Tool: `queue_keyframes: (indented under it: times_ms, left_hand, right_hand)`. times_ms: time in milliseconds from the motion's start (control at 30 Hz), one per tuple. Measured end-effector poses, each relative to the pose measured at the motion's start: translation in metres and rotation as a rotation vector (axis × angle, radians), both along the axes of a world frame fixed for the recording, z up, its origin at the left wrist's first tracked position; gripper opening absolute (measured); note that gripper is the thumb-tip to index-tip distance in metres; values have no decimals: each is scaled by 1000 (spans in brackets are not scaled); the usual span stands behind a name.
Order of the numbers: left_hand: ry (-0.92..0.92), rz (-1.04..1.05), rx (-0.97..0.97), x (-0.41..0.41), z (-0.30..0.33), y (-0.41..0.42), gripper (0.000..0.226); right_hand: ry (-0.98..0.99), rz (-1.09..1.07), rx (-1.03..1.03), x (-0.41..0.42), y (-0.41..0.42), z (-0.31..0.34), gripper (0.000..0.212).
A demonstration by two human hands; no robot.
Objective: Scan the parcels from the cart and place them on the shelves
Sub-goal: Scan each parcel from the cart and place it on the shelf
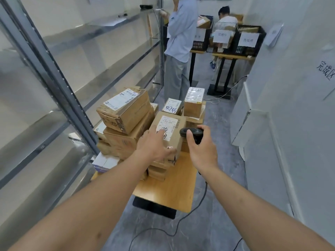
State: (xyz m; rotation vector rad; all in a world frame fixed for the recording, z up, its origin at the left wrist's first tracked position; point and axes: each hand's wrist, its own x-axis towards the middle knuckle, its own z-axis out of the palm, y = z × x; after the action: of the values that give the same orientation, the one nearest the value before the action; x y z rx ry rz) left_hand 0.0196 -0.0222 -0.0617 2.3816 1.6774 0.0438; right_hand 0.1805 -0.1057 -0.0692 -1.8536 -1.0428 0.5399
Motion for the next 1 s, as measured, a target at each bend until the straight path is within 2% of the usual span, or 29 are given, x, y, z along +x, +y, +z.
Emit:
queue_keyframes:
  times_ms: [433, 667, 867, 1000]
  left_hand:
    - [108, 311, -130, 36, -19, 5, 130]
    - [56, 355, -131, 36, -21, -7, 134]
    - [56, 313, -109, 37, -21, -25, 126]
    - [44, 290, -99, 39, -20, -38, 129]
  right_hand:
    - [56, 142, -59, 50, 37, -21, 34]
    - [35, 149, -55, 57, 31, -18, 33]
    - [35, 142, -21, 55, 16, -13, 34]
    - [42, 106, -27, 55, -6, -10, 34]
